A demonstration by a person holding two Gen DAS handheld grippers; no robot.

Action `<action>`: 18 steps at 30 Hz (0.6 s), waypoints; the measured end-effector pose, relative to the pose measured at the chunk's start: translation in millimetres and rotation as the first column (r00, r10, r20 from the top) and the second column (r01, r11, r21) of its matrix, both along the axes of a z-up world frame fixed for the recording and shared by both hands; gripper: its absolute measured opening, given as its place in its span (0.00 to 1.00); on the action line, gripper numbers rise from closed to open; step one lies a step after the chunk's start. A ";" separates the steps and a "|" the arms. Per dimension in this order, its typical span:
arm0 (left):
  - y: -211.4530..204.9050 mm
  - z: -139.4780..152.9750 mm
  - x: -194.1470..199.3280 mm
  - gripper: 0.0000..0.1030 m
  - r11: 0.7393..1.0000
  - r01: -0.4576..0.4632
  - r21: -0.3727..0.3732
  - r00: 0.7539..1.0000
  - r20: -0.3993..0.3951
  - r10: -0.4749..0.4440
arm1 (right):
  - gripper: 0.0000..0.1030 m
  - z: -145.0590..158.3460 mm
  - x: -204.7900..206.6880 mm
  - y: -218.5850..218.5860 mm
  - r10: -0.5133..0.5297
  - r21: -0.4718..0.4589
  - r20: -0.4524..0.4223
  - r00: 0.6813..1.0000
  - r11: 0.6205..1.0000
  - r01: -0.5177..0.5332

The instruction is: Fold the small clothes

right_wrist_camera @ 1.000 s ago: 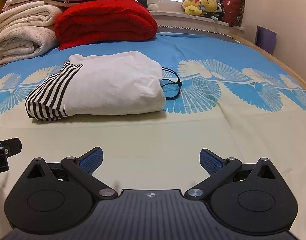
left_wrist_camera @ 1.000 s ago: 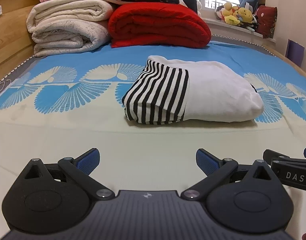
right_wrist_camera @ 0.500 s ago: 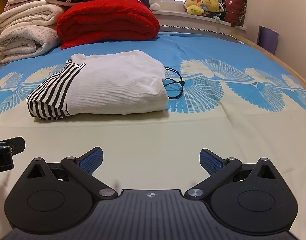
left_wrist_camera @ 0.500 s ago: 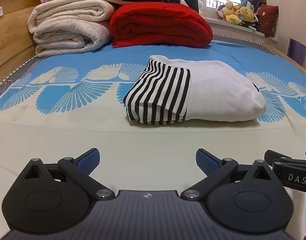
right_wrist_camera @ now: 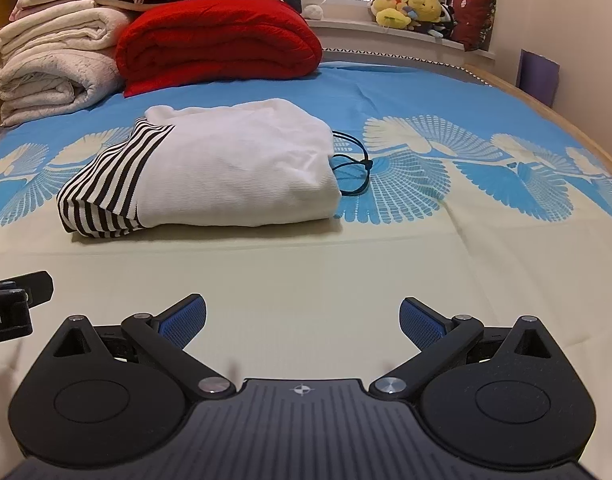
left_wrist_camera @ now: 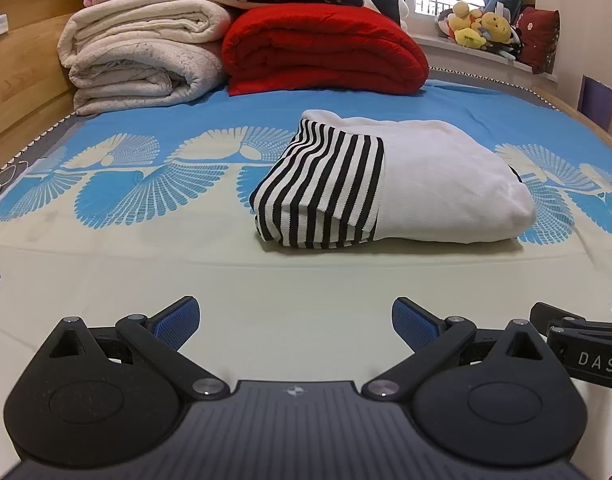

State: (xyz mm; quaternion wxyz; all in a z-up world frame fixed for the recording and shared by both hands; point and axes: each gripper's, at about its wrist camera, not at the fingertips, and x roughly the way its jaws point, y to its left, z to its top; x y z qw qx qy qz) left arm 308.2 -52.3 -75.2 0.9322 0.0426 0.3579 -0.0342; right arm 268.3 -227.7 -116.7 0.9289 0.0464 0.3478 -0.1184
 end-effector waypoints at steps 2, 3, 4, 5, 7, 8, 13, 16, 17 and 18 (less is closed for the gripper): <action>-0.3 -0.7 0.4 0.99 1.000 -0.002 0.002 1.000 0.000 0.002 | 0.99 0.0 0.0 -0.5 -0.001 0.002 -0.001 1.000 1.000 0.001; -0.2 -0.9 0.6 0.99 1.000 -0.003 0.003 1.000 -0.001 0.003 | 0.99 0.0 -0.1 -0.8 -0.001 0.004 -0.001 1.000 1.000 0.001; -0.3 -1.1 0.7 0.99 1.000 -0.003 0.003 1.000 -0.001 0.003 | 0.99 0.0 -0.2 -0.9 -0.002 0.006 -0.002 1.000 1.000 0.002; -0.5 -1.1 0.7 0.99 1.000 -0.003 0.004 1.000 -0.001 0.003 | 0.99 0.1 -0.1 -1.2 -0.002 0.007 -0.002 1.000 1.000 0.002; -0.4 -1.1 0.7 0.99 1.000 -0.002 0.004 1.000 -0.001 0.002 | 0.99 0.0 -0.3 -1.5 -0.003 0.007 -0.002 1.000 1.000 0.003; -0.4 -1.1 0.7 0.99 1.000 -0.002 0.003 1.000 -0.001 0.002 | 0.99 0.0 -0.2 -1.6 -0.001 0.007 -0.002 1.000 1.000 0.001; -0.3 -1.0 0.6 0.99 1.000 -0.002 0.004 1.000 -0.001 0.002 | 0.99 0.0 -0.4 -1.4 0.000 0.008 -0.002 1.000 1.000 0.000; -0.7 -2.0 0.5 0.99 1.000 -0.005 0.006 1.000 -0.002 0.005 | 0.99 0.0 -0.4 -1.0 0.002 0.008 -0.002 1.000 1.000 -0.002; -0.8 -2.3 0.8 0.99 1.000 -0.005 0.006 1.000 -0.003 0.005 | 0.99 -0.2 -0.5 -1.0 0.002 0.008 -0.002 1.000 1.000 -0.002; -0.6 -2.7 0.9 0.99 1.000 -0.005 0.007 1.000 -0.003 0.005 | 0.99 -0.3 -0.7 -0.9 0.003 0.009 -0.002 1.000 1.000 -0.003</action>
